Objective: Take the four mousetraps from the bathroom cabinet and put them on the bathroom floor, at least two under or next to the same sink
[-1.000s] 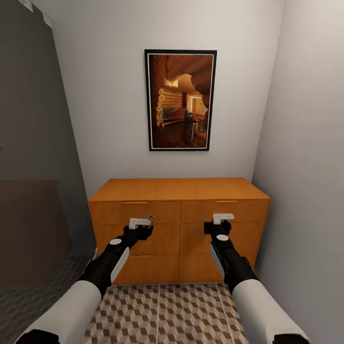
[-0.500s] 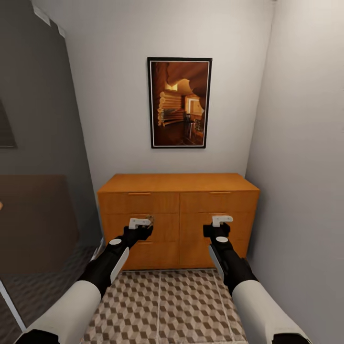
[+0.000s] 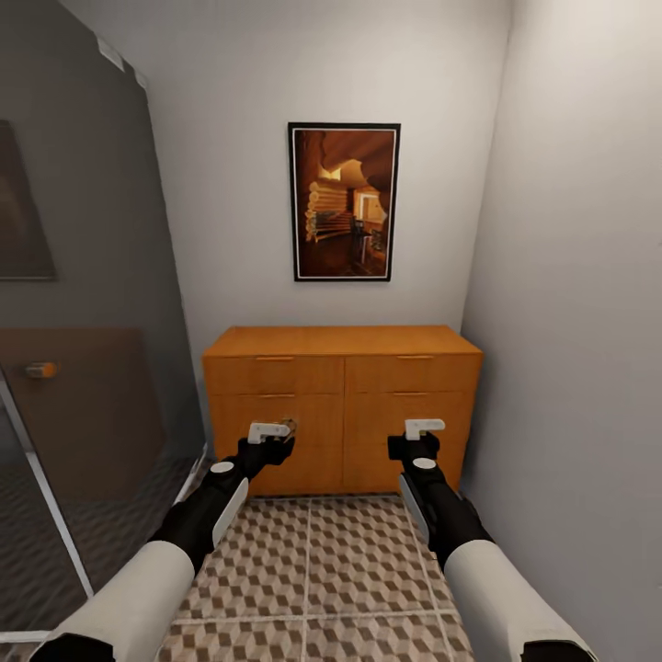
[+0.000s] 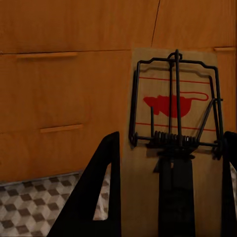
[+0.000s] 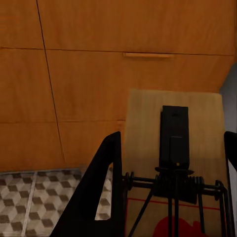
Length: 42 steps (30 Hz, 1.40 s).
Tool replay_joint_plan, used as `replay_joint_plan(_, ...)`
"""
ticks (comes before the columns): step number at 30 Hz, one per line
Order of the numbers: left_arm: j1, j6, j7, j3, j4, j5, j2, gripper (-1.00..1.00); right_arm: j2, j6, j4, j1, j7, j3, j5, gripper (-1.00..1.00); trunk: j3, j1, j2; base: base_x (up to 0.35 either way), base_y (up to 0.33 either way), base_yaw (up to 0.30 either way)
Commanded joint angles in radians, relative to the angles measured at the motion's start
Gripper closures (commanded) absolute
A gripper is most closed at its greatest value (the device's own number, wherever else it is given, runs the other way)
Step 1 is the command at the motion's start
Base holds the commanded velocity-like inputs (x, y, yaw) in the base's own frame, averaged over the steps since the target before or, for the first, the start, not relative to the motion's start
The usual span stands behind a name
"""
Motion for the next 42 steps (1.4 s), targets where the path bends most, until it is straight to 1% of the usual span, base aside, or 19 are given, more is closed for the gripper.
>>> replay_joint_plan(1, -0.001, 0.005, 0.001, -0.001, 0.005, 0.008, 0.000, 1.00, 0.001, 0.007, 0.005, 0.000, 0.004, -0.003, 0.009, 1.00, -0.001, -0.001, -0.001, -0.346, 0.000, 0.000)
replay_joint_plan(4, 0.000, 0.006, 0.000, -0.001, 0.018, 0.006, 0.003, 1.00, -0.005, 0.002, 0.061, 0.000, 0.010, -0.003, 0.016, 1.00, -0.001, -0.001, -0.001, -0.345, 0.000, 0.000)
replay_joint_plan(5, 0.000, 0.006, -0.001, -0.001, 0.023, 0.006, 0.004, 1.00, -0.006, 0.001, 0.080, -0.001, 0.012, -0.003, 0.028, 1.00, -0.001, -0.001, -0.001, -0.345, 0.000, 0.000)
replay_joint_plan(6, 0.000, 0.007, -0.001, -0.001, 0.034, 0.007, 0.005, 1.00, -0.005, 0.001, 0.089, -0.001, 0.013, -0.003, 0.039, 1.00, -0.001, -0.001, -0.001, -0.345, 0.000, 0.000)
replay_joint_plan(8, 0.000, 0.005, -0.002, -0.001, 0.073, 0.009, 0.006, 1.00, -0.001, -0.002, 0.100, 0.000, 0.013, -0.004, 0.045, 1.00, -0.001, -0.001, -0.001, -0.345, 0.000, 0.000)
replay_joint_plan(10, -0.001, -0.001, -0.001, -0.001, 0.124, 0.009, 0.009, 1.00, 0.001, -0.004, 0.106, 0.000, 0.011, -0.004, 0.047, 1.00, -0.001, -0.001, -0.001, -0.343, 0.000, 0.000)
replay_joint_plan(11, -0.001, -0.005, 0.001, -0.001, 0.173, 0.009, 0.012, 1.00, 0.002, -0.009, 0.109, 0.003, 0.006, -0.005, 0.045, 1.00, -0.001, -0.001, -0.001, -0.319, 0.000, 0.000)
replay_joint_plan(12, -0.001, -0.008, 0.002, -0.001, 0.224, 0.011, 0.016, 1.00, 0.002, -0.023, 0.111, 0.010, 0.002, -0.005, 0.043, 1.00, -0.001, -0.001, -0.001, -0.290, 0.000, 0.000)
replay_joint_plan(14, -0.001, -0.010, 0.003, -0.001, 0.268, 0.015, 0.019, 1.00, 0.002, -0.046, 0.113, 0.022, 0.000, -0.005, 0.046, 1.00, -0.001, -0.001, -0.001, -0.271, 0.000, 0.000)
replay_joint_plan(15, -0.001, -0.012, 0.004, -0.001, 0.303, 0.020, 0.020, 1.00, 0.002, -0.073, 0.114, 0.046, -0.003, -0.005, 0.049, 1.00, -0.001, -0.001, -0.001, -0.247, 0.000, 0.000)
replay_joint_plan(16, -0.001, -0.046, 0.003, -0.001, 0.370, 0.036, 0.022, 1.00, 0.000, -0.102, 0.117, 0.102, 0.003, -0.006, 0.049, 1.00, -0.001, -0.001, -0.001, -0.124, 0.000, 0.000)
replay_joint_plan(19, -0.001, -0.120, 0.003, -0.001, 0.447, 0.042, 0.022, 1.00, -0.005, -0.108, 0.146, 0.124, 0.005, -0.006, 0.047, 1.00, -0.001, -0.001, -0.001, -0.061, 0.000, 0.000)
replay_joint_plan(20, -0.001, -0.164, 0.003, -0.002, 0.486, 0.041, 0.021, 1.00, -0.007, -0.111, 0.184, 0.130, 0.006, -0.006, 0.052, 1.00, -0.001, -0.001, -0.001, -0.017, 0.000, 0.000)
replay_joint_plan(23, -0.001, -0.185, 0.006, -0.002, 0.500, 0.039, 0.018, 1.00, -0.008, -0.108, 0.213, 0.133, 0.007, -0.005, 0.053, 1.00, -0.001, -0.001, -0.001, -0.007, 0.000, 0.000)
replay_joint_plan(24, -0.001, -0.195, 0.006, -0.002, 0.508, 0.043, 0.024, 1.00, -0.009, -0.102, 0.227, 0.134, 0.017, -0.003, 0.053, 1.00, -0.001, -0.001, -0.001, 0.000, 0.000, 0.000)
replay_joint_plan(29, -0.001, -0.198, 0.009, -0.001, 0.508, 0.045, 0.024, 1.00, -0.010, -0.082, 0.230, 0.134, 0.038, -0.001, 0.055, 1.00, -0.001, -0.001, -0.001, -0.048, 0.000, 0.000)
replay_joint_plan(34, -0.001, -0.197, 0.006, 0.000, 0.507, 0.046, 0.020, 1.00, -0.009, -0.073, 0.230, 0.135, 0.041, -0.001, 0.059, 1.00, -0.001, -0.001, -0.001, -0.268, 0.000, 0.000)
replay_joint_plan(42, -0.001, -0.197, 0.006, 0.000, 0.509, 0.046, 0.021, 1.00, -0.007, -0.059, 0.230, 0.135, 0.038, -0.003, 0.058, 1.00, -0.001, -0.001, -0.001, -0.337, 0.000, 0.000)
